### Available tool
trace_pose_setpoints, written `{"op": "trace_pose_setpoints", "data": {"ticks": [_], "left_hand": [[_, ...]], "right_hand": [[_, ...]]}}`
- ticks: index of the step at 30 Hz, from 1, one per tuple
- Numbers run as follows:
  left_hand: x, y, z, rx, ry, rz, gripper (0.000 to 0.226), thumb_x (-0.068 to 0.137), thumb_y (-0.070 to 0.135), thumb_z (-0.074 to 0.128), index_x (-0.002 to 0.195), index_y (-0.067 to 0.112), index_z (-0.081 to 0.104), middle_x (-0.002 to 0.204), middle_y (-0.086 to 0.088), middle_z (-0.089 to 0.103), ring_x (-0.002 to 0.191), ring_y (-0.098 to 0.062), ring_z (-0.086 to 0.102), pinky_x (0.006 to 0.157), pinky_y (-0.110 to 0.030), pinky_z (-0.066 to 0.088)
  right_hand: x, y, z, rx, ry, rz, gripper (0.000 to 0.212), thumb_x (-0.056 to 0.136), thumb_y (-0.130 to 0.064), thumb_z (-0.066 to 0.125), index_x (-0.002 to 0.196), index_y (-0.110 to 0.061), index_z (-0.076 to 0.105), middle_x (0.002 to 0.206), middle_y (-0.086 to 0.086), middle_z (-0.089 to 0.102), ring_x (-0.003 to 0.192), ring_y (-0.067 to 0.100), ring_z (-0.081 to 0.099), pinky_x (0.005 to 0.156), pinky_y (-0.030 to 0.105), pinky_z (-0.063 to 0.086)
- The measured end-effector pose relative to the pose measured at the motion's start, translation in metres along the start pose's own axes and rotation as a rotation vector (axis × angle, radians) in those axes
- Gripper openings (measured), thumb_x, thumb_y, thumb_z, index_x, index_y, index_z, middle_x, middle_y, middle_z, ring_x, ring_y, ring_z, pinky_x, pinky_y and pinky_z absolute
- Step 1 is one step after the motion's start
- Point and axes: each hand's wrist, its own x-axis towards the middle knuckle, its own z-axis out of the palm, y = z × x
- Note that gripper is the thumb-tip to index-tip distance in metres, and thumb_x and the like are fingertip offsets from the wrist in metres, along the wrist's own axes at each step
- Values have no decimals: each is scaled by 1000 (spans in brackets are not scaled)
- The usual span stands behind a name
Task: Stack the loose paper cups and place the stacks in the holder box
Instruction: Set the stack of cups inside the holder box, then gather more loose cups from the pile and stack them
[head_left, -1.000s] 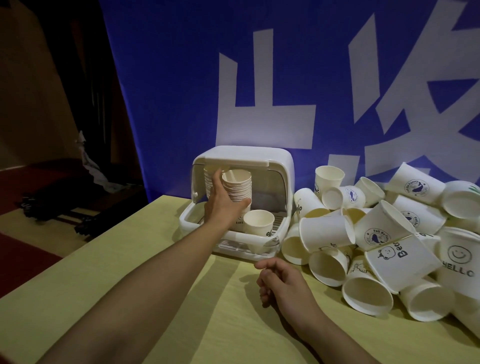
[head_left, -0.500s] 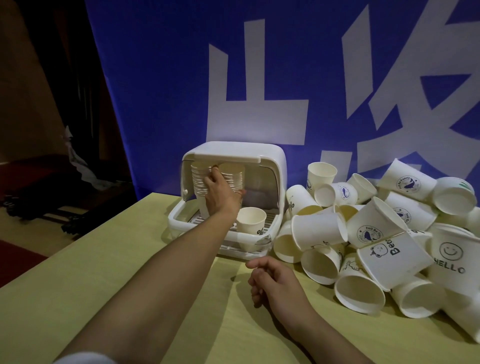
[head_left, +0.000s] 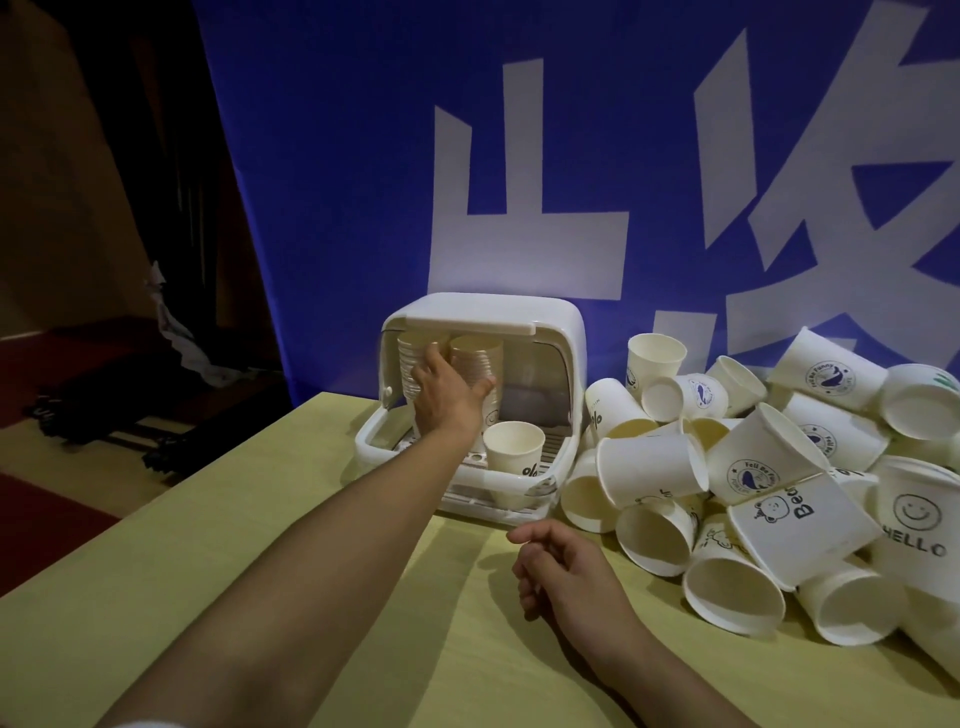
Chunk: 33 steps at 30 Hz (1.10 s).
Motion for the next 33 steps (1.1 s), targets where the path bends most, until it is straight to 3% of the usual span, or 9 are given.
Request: {"op": "trace_pose_setpoints", "data": {"ticks": [4,6,9,13,18,24,29,33], "left_hand": [[0,-10,-31,-243,5,-46,63,90,41,73,139,23,38,136,-3,57,122,-31,57,101,-45,49],[-7,-12,-49,-420,8,-78,58,91,41,72,137,25,40,119,3,61,109,-25,63,90,-46,58],[-36,-7,-76,-666,-33,-83,49,95,34,69,134,24,42,109,6,61,98,-20,67,63,-32,59],[-91,0,-84,-908,-183,-55,29,97,25,67,122,23,52,108,-2,66,69,-12,62,54,-27,51],[-174,7,-69,-803,-559,115,12,98,20,65,106,28,61,103,-3,68,62,-9,62,55,-28,50],[-240,-8,-55,-677,-1080,352,25,91,17,71,105,38,68,90,9,66,69,-12,61,58,-26,48],[-245,-36,-52,-490,-1217,496,26,84,21,74,102,40,70,87,13,67,73,-7,57,67,-25,49],[-235,-40,-55,-543,-1158,487,22,80,28,73,99,39,72,86,11,67,72,-7,59,63,-22,48]], "right_hand": [[-2,-3,1,-18,9,5,18,99,3,48,106,-1,64,72,12,53,60,19,47,54,32,40],[-3,-5,1,-7,31,-3,17,99,4,48,106,0,63,71,12,51,58,19,46,54,33,39],[-9,-10,5,51,121,-12,19,98,5,49,107,-2,64,71,10,52,55,20,47,53,35,37],[-29,-36,-5,75,227,-35,19,98,-2,52,105,-9,68,74,5,59,55,19,50,52,33,36],[-79,-74,-49,48,307,-112,21,101,-3,49,107,-8,69,76,9,59,60,17,52,56,33,39],[-129,-76,-96,-108,427,-130,20,98,0,50,103,-8,66,77,7,59,62,16,53,55,30,41],[-147,-61,-109,-364,441,-124,18,95,-1,55,100,-13,68,76,-2,65,67,16,56,57,31,45],[-129,-73,-98,-873,374,-320,15,94,-10,62,97,-23,68,88,-13,66,75,4,58,68,18,46]]}}
